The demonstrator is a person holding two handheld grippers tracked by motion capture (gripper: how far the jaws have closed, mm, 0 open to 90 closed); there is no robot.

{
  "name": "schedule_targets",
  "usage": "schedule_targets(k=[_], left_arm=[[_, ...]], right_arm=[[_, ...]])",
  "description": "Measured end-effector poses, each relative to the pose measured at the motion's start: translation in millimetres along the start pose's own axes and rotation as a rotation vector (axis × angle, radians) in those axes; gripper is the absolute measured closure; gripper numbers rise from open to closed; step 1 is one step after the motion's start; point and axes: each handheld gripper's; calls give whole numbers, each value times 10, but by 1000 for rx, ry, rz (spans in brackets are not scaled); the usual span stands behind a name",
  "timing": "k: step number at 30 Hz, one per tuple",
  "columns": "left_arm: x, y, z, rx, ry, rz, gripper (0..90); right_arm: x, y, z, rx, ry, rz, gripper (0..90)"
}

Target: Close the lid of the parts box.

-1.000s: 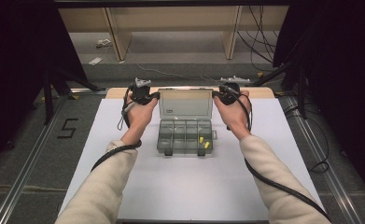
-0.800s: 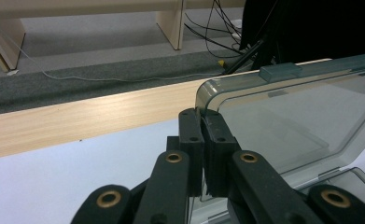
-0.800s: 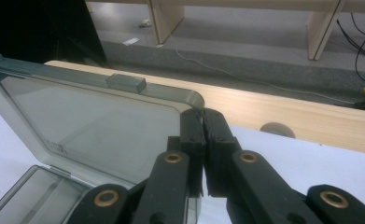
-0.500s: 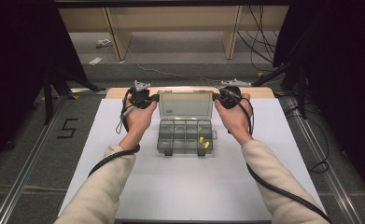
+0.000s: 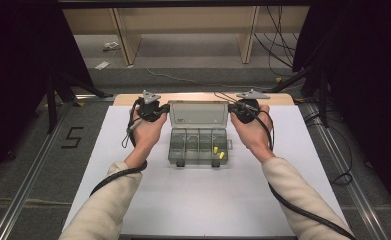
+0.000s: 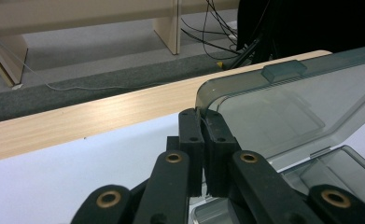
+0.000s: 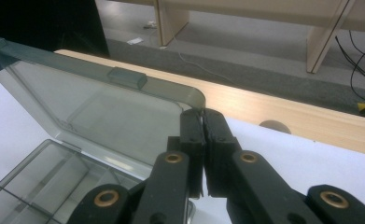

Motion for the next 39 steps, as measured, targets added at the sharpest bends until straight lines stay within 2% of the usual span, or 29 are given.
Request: schedule_targets(k=[20,25,39], left_arm=[[134,-187,59,15,56,28,868],[167,-234,62,28,81,29,864],[267,-343,108,29,131,42,863]], right_arm=[[134,-181,-87,-8,-72,21,883],[168,-216,-98,-9,-84,23,884],[266,-312,-147,-16,-130,35,883]])
Point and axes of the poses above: each handheld gripper's, and its own axes: y roughly forward along the jaws, x roughly out of its underside, z roughly to its right, and after that the axes turned 8 degrees about z, right-handed
